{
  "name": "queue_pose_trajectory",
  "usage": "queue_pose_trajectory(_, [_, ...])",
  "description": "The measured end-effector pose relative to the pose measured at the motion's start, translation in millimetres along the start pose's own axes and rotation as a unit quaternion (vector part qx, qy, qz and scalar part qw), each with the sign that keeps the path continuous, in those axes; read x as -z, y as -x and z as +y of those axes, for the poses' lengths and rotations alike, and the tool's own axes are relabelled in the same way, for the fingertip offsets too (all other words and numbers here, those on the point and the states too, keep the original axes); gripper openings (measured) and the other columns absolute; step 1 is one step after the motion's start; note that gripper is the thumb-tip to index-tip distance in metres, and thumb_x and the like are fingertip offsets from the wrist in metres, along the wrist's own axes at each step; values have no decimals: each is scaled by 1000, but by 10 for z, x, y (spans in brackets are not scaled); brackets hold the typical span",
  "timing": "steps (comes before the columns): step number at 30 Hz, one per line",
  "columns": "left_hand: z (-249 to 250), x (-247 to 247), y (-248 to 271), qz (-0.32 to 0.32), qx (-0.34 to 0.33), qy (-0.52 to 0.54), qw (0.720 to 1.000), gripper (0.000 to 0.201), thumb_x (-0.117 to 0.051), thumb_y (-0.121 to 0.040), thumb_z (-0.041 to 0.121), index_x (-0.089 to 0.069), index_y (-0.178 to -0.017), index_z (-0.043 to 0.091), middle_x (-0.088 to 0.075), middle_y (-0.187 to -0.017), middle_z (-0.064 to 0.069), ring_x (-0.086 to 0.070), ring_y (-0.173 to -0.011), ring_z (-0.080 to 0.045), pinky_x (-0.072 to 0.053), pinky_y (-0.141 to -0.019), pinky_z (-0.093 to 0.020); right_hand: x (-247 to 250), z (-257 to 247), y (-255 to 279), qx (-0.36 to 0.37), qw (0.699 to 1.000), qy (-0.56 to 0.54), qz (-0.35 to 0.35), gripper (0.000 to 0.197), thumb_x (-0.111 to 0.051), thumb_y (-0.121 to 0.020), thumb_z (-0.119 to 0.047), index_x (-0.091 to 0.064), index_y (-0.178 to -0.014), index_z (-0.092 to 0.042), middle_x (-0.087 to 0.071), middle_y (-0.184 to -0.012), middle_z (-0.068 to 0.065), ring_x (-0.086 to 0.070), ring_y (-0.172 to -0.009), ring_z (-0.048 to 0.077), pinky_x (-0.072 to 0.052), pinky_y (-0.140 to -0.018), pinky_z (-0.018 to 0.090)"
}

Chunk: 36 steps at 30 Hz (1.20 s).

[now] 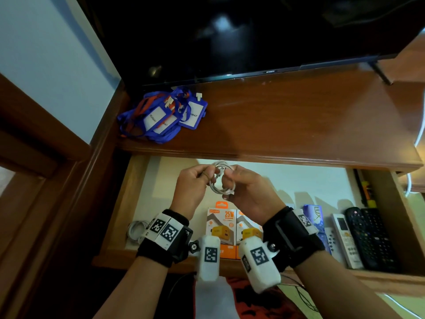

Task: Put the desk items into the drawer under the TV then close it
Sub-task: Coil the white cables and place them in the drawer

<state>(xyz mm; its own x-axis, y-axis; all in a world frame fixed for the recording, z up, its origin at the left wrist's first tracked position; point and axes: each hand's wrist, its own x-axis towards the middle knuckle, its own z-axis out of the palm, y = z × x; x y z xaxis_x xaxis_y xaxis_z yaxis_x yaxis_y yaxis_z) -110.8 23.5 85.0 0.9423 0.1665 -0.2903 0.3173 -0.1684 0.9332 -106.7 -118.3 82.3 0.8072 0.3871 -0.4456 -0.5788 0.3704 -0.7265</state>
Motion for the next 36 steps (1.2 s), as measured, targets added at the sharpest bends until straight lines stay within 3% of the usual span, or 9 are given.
queue_pose_trajectory(5, [75,94,-3,27,-4,0,1000,18,-58,-93,22,-72,-82,24,-60,-62,8,-49,-52,0,-42,-56,-14,62,51,-24,31,977,183,107,5,-66,-81,-1,-64,-85,-1,-58,-69,7,-49,-61,15,-39,-54,24])
queue_pose_trajectory(10, [51,148,26,37,-9,-17,999,13,-61,-91,23,-73,-86,23,-58,-62,4,-46,-57,-5,-44,-60,-20,133,-17,35,57,966,229,106,21,-70,-80,-3,-61,-77,16,-60,-61,16,-47,-45,18,-35,-45,25])
queue_pose_trajectory(18, [103,194,28,15,-56,-29,998,14,-60,-91,14,-73,-91,9,-67,-74,-1,-55,-54,9,-42,-54,-6,134,-47,135,62,992,114,10,18,-53,-90,-4,-57,-73,0,-53,-60,11,-47,-47,18,-33,-50,29])
queue_pose_trajectory(20, [95,223,12,10,-66,-51,996,16,-61,-91,16,-74,-87,8,-70,-79,-5,-59,-62,3,-47,-61,-11,161,-75,116,65,988,141,9,19,-54,-90,-5,-55,-72,-1,-49,-55,9,-45,-44,18,-31,-49,29])
queue_pose_trajectory(24, [45,295,-19,23,-92,-109,990,19,-62,-90,21,-70,-73,24,-72,-82,-8,-65,-80,-28,-55,-75,-40,155,-98,66,68,988,132,-34,19,-57,-87,-11,-53,-71,0,-45,-60,10,-43,-45,20,-31,-47,27])
queue_pose_trajectory(26, [49,341,-26,31,-109,-117,987,24,-63,-89,22,-67,-68,32,-71,-78,-7,-63,-76,-30,-53,-76,-45,112,-89,56,62,992,97,-59,18,-56,-84,-13,-55,-69,-1,-49,-67,13,-42,-45,18,-31,-46,26])
queue_pose_trajectory(28, [49,389,-35,33,-117,-110,986,25,-63,-89,21,-67,-68,34,-69,-73,-6,-57,-67,-24,-52,-73,-45,81,-71,50,55,994,65,-73,17,-56,-85,-9,-55,-69,-2,-57,-72,18,-38,-41,16,-32,-44,22])
queue_pose_trajectory(32, [7,465,-38,28,-118,-92,988,21,-64,-88,17,-70,-69,21,-68,-69,2,-57,-69,-13,-53,-74,-41,57,-37,21,46,996,59,-51,16,-51,-86,-5,-50,-71,1,-66,-72,21,-35,-34,15,-34,-40,20])
queue_pose_trajectory(36, [-36,480,-43,49,-113,-91,988,19,-64,-88,17,-70,-70,18,-61,-59,11,-51,-57,-2,-45,-63,-23,44,3,-28,40,996,81,-20,18,-50,-91,-2,-51,-73,2,-62,-59,18,-40,-31,18,-35,-37,21])
